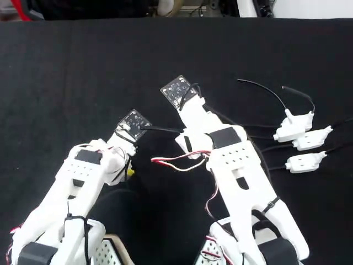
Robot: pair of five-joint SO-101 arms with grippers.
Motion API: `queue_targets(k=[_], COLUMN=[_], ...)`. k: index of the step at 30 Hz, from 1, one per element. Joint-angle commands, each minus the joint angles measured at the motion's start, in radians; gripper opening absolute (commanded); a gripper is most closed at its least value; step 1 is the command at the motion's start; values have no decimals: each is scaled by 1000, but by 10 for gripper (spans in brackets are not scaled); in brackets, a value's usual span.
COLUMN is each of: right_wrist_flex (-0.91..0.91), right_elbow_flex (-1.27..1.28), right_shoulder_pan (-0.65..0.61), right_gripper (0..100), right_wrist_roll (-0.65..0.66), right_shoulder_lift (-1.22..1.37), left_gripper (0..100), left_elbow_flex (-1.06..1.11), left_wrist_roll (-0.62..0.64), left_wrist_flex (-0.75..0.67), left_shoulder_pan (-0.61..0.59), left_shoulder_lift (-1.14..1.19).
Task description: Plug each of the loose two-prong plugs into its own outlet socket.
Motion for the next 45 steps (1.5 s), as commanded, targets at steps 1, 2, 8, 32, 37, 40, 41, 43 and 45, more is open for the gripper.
queue_targets(k=[1, 2, 8, 32, 37, 40, 41, 43, 45], right_wrist_flex=[-20, -20, -20, -14, -14, -14, -14, -14, -14], right_elbow_flex=[-4, -4, -4, -2, -2, -2, -2, -2, -2], right_shoulder_pan=[14, 14, 14, 9, 9, 9, 9, 9, 9], right_gripper=[11, 11, 11, 11, 11, 11, 11, 11, 11], right_wrist_roll=[11, 11, 11, 5, 5, 5, 5, 6, 6], right_shoulder_lift=[-22, -22, -22, -24, -24, -24, -24, -24, -24], left_gripper=[151, 123, 30, 30, 30, 30, 30, 56, 113], left_elbow_flex=[-24, -24, -62, -42, -90, -90, -90, -90, -90], left_wrist_roll=[-20, -17, 129, -44, -40, -40, -40, -38, -37], left_wrist_flex=[17, 15, 12, 66, 69, 69, 71, 71, 68], left_shoulder_pan=[-4, -7, -38, 22, -7, -2, -2, -4, -10], left_shoulder_lift=[5, 5, 3, -49, 8, 12, 12, 14, 14])
